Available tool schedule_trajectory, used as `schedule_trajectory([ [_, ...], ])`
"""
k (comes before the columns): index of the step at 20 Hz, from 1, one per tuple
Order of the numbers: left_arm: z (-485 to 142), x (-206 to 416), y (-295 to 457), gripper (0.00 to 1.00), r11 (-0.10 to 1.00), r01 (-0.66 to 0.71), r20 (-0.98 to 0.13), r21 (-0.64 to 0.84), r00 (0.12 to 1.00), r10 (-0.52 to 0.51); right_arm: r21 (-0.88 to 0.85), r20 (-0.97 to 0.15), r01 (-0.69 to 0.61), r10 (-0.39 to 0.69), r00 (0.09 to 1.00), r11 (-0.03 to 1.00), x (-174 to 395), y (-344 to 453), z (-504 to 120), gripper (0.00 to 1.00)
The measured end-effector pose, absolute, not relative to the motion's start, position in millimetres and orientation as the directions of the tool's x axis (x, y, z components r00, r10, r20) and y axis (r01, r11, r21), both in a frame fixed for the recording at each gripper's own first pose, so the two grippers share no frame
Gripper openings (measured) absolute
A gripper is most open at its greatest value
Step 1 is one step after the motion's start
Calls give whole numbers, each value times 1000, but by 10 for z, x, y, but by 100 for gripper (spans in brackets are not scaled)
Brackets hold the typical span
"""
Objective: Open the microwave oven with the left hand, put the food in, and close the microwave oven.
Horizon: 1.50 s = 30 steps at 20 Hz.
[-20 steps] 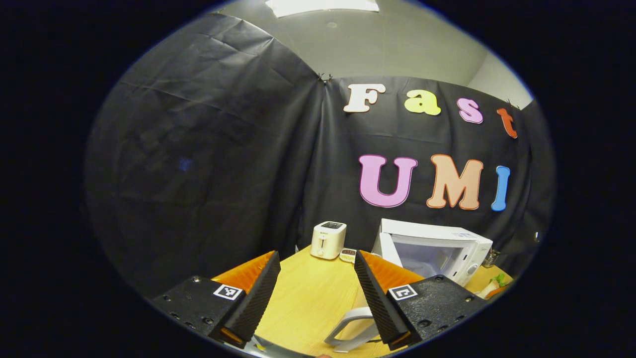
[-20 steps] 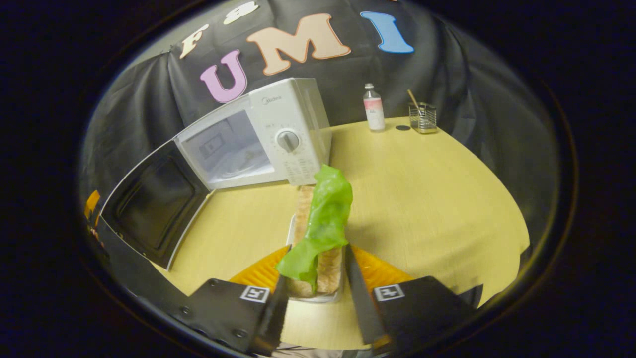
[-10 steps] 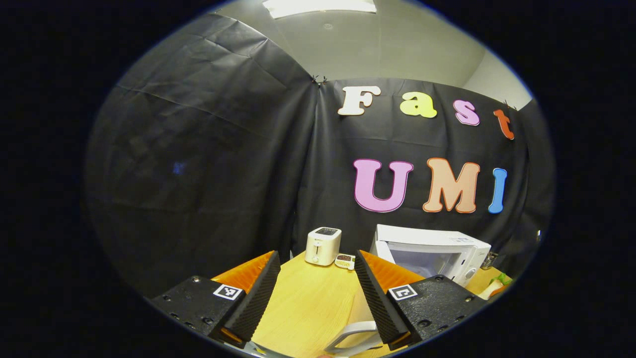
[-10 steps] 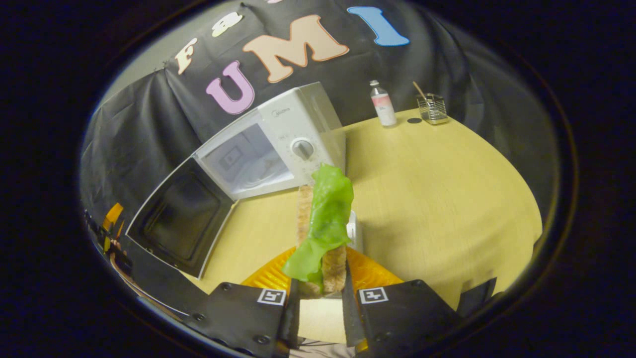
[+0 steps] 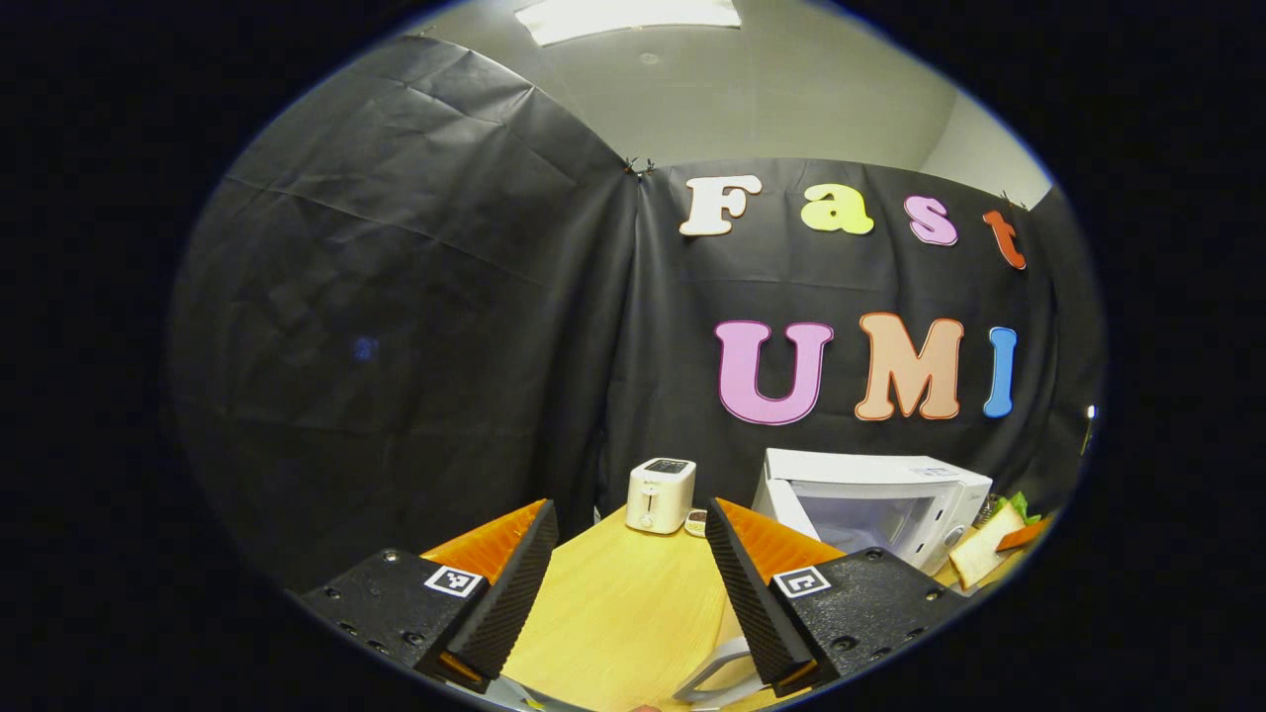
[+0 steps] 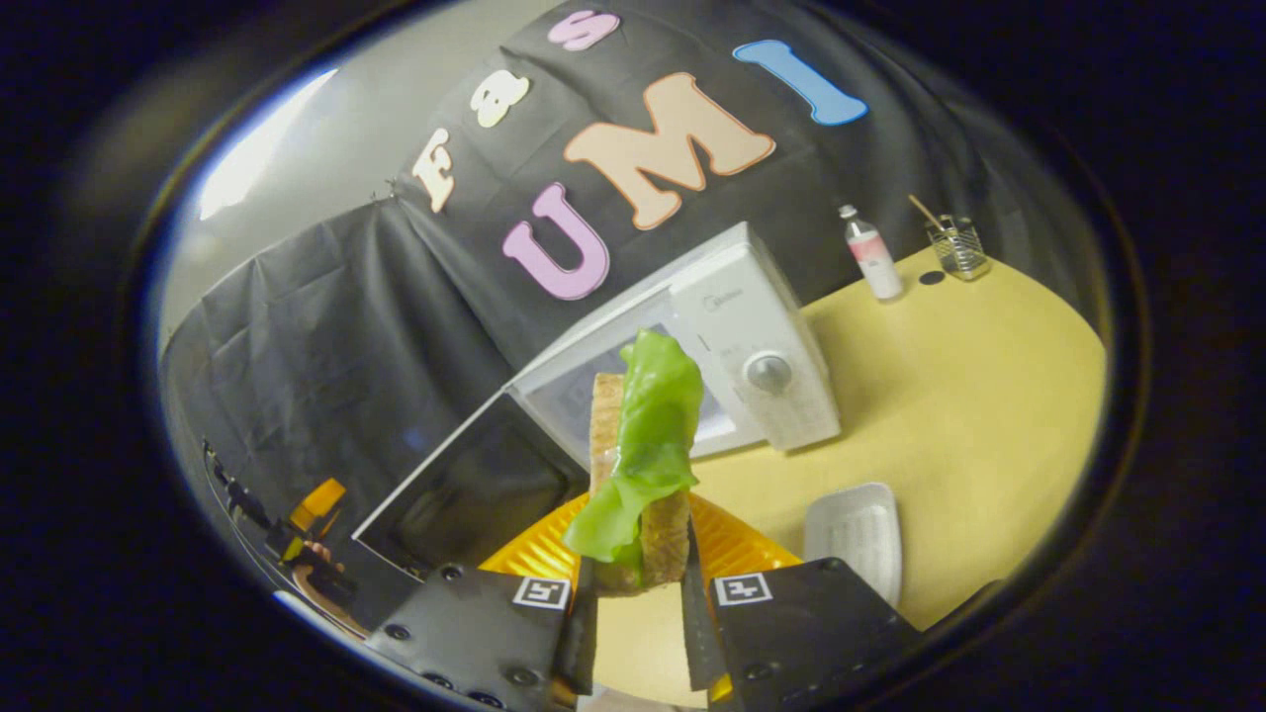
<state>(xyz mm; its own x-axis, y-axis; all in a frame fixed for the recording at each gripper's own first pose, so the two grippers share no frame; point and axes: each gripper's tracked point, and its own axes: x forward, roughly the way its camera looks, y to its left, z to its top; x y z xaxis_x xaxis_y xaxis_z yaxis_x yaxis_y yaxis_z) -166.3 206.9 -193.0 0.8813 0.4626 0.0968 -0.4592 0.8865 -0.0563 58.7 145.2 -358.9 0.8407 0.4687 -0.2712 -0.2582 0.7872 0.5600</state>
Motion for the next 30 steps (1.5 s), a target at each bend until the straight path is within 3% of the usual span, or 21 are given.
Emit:
schedule_trajectory([
  [2,-1921,-1713,2101,91,882,-469,103,-45,876,471,576,-258,-253,467,846,777,747,1708,-3672,38],
  [6,-1908,-1769,2163,91,876,-480,119,-40,869,481,601,-286,-226,470,835,767,1061,2226,-3921,38],
  [7,-1935,-1788,2169,87,877,-479,117,-43,869,481,608,-293,-223,476,829,762,1161,2351,-3976,38],
  [8,-1961,-1795,2188,92,877,-479,114,-46,870,481,614,-298,-214,474,828,760,1258,2466,-4027,39],
  [9,-1983,-1797,2207,87,876,-480,109,-48,869,482,610,-304,-206,466,831,765,1386,2554,-4087,38],
  [11,-2071,-1807,2278,92,870,-490,91,-51,866,492,593,-319,-181,435,842,785,1610,2677,-4214,39],
  [14,-2183,-1831,2346,87,865,-498,66,-68,863,501,622,-312,-154,424,850,768,1904,2888,-4285,38],
  [21,-2425,-1850,2497,91,849,-521,12,-85,852,524,639,-241,-103,325,914,762,2545,2962,-4247,38],
  [22,-2442,-1849,2510,92,848,-523,8,-88,851,526,625,-239,-99,310,920,775,2603,2970,-4242,38],
  [23,-2461,-1844,2526,92,847,-525,5,-87,850,527,597,-238,-94,287,928,797,2674,2953,-4256,30],
  [27,-2506,-1826,2504,87,852,-515,-2,-94,856,518,483,-229,-65,198,953,873,2899,2813,-4315,30],
  [30,-2590,-1837,2536,92,847,-522,-19,-102,852,523,460,-241,-48,177,954,887,3044,2769,-4369,31],
])
